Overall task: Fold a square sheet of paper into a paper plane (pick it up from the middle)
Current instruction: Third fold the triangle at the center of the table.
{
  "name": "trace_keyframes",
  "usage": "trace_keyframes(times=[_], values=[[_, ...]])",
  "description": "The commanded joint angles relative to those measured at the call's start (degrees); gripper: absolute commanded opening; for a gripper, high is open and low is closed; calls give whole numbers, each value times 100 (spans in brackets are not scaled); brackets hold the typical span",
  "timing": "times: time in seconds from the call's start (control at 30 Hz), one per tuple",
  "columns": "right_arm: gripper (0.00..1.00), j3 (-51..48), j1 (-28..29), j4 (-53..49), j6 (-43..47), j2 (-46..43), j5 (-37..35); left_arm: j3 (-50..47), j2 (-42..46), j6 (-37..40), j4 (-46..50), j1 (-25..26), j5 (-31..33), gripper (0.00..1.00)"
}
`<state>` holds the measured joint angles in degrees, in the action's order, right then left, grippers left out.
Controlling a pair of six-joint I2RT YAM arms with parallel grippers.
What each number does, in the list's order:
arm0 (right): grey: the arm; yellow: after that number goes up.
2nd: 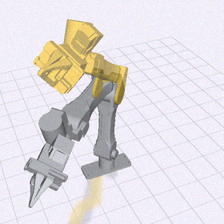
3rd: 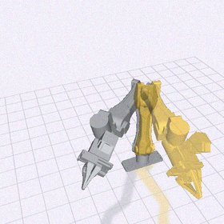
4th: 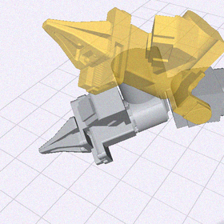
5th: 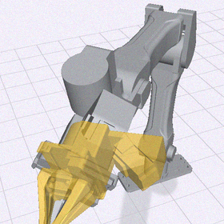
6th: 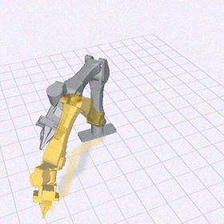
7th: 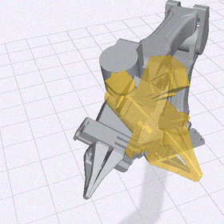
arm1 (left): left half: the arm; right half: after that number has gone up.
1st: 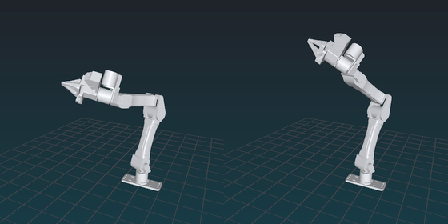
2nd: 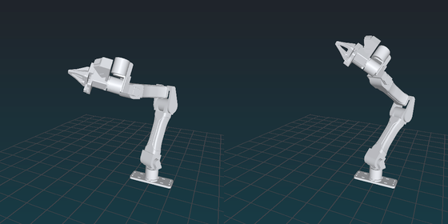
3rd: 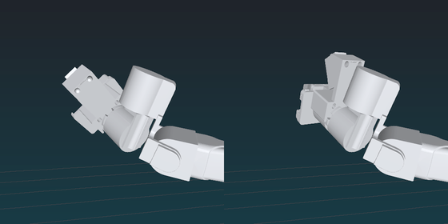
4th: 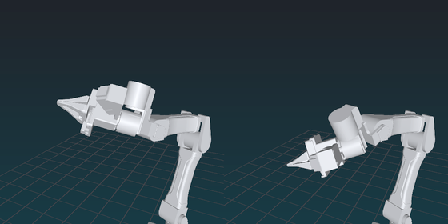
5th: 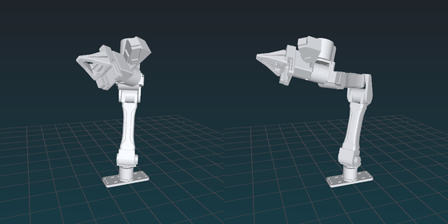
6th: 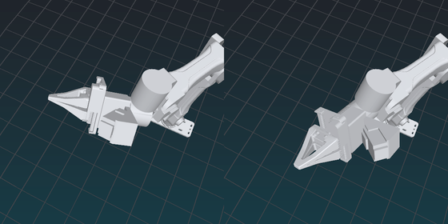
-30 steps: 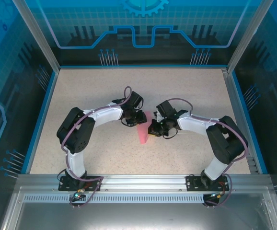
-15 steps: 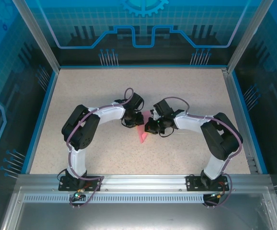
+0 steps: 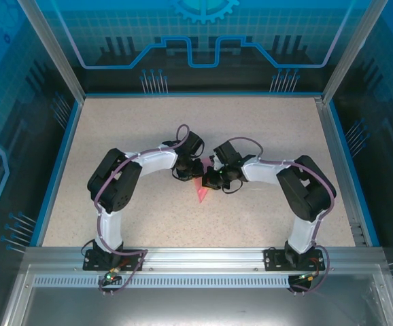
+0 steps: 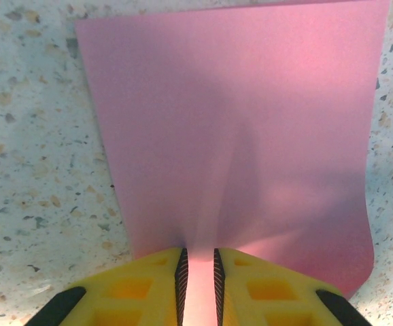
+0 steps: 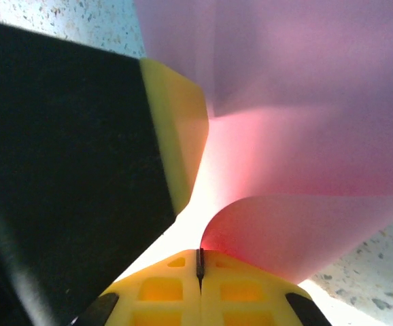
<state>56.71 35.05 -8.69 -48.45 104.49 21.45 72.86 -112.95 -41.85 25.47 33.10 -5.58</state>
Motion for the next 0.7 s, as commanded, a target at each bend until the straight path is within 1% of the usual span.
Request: trace_keyframes(times=[0.0,0.3,0.67], values=[[4,143,90,77,47,119,-62,1,-105,67,230,3,-13,22],[4,169,90,130,-49,195,-250,-26,-78,71,221,-5,-13,22],[4,209,92,215,-80,310,-230,-63,-54,72,213,16,-17,22]])
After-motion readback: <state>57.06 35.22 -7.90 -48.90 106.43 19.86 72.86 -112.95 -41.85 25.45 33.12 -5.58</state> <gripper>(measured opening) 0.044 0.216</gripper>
